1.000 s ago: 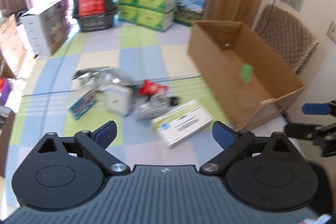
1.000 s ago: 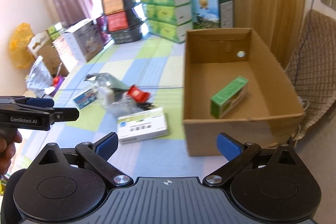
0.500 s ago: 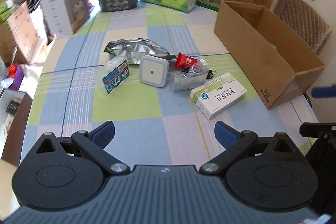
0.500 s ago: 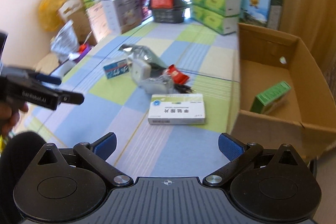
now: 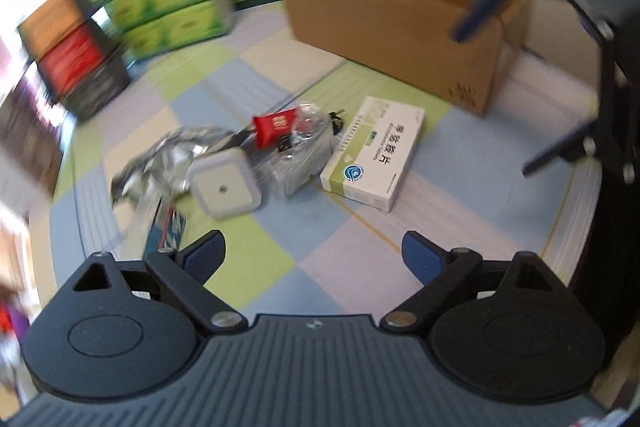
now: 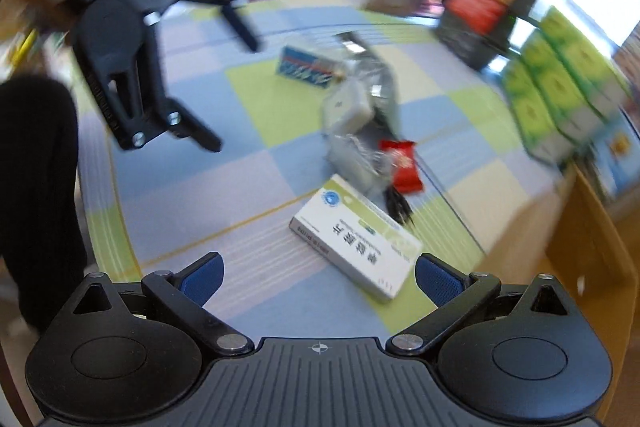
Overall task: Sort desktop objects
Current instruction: 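Grasp the clear bag of metal hooks with the left tool while the right tool approaches the white medicine box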
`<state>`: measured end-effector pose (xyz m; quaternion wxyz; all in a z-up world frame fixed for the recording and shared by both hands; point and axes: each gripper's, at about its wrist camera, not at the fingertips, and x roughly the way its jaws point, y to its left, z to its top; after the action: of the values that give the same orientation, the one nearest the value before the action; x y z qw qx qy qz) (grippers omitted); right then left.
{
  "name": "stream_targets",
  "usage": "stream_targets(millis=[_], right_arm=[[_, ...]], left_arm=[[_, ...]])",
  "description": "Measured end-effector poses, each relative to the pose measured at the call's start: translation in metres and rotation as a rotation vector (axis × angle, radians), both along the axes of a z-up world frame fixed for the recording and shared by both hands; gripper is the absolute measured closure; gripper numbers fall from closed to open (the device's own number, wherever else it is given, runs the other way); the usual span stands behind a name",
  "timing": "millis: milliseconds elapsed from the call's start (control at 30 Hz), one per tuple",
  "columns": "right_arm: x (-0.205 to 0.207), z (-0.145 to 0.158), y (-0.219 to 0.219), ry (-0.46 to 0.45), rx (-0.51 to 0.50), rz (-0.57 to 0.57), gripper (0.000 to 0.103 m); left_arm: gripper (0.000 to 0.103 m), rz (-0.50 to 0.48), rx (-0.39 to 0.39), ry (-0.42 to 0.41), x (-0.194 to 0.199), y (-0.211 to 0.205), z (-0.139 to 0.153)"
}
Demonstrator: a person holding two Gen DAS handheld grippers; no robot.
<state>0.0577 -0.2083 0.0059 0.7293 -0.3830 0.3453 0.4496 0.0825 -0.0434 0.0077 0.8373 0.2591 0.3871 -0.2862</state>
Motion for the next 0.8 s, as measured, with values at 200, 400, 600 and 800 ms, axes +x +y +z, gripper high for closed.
stream_targets(millis=[200,400,600,800], right_arm=[[0.036,-0.025,0.027,-0.027,-0.107,0.138,0.003],[0.063,-0.048,0.049,-0.026,-0.233,0.311,0.004],[0.083,-0.077,0.067,0.012,-0.357,0.398,0.006],[0.105,-0.097,0.074,0.059,-0.421,0.401,0.02]], left_arm=[[0.011,-0.172,0.044,-0.015,0.031,-0.004,-0.014],[0.016,-0.314,0.099,-0.022,0.054,-0.014,-0.032],[0.021,-0.369,0.116,0.012,0.075,-0.025,-0.054],[0.022,-0.422,0.119,0.024,0.089,-0.033,-0.067]])
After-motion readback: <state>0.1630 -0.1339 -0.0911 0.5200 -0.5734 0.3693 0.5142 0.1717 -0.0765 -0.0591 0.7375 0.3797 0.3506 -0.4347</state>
